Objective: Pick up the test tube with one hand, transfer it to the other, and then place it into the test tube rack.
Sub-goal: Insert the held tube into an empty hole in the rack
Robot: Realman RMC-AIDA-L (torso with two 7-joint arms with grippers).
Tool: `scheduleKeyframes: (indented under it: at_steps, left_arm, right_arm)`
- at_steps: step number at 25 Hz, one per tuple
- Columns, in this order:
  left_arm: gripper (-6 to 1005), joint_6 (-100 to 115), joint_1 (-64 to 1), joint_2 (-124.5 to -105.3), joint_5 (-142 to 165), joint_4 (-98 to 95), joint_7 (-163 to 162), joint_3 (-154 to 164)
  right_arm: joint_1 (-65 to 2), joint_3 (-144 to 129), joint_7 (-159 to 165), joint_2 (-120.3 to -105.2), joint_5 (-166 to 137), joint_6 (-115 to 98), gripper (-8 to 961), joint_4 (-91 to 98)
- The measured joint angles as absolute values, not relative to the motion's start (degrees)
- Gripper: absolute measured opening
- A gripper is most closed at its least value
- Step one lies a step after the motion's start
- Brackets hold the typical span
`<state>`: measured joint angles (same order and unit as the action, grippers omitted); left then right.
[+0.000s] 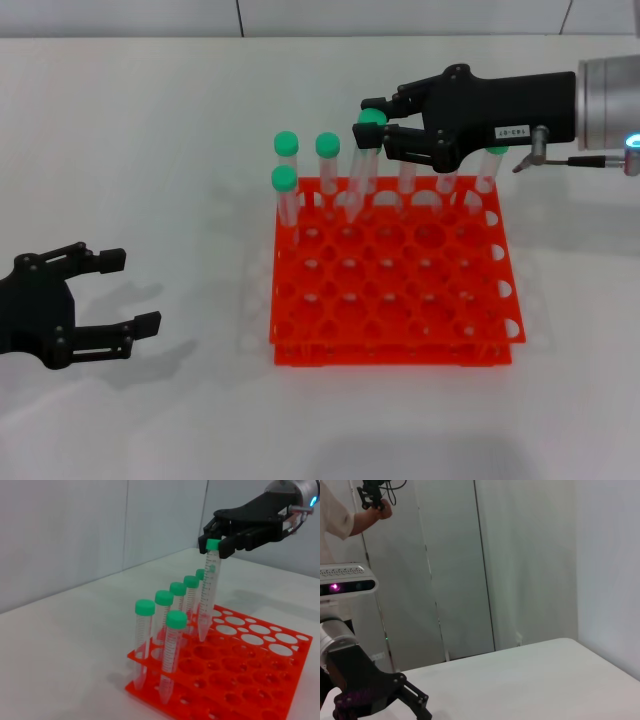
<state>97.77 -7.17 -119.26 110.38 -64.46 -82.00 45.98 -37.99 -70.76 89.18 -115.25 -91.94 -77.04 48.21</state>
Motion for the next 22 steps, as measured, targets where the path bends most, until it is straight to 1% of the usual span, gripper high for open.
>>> scheduleKeyframes:
  at_steps: [22]
  left_arm:
    - [889,94.6,-8.5,-119.26,110.7,-64.2,-82.2,48.9]
  right_arm:
    - [-41.2,-76.7,92.1,-115.57,-91.9,-71.0,297,47.9]
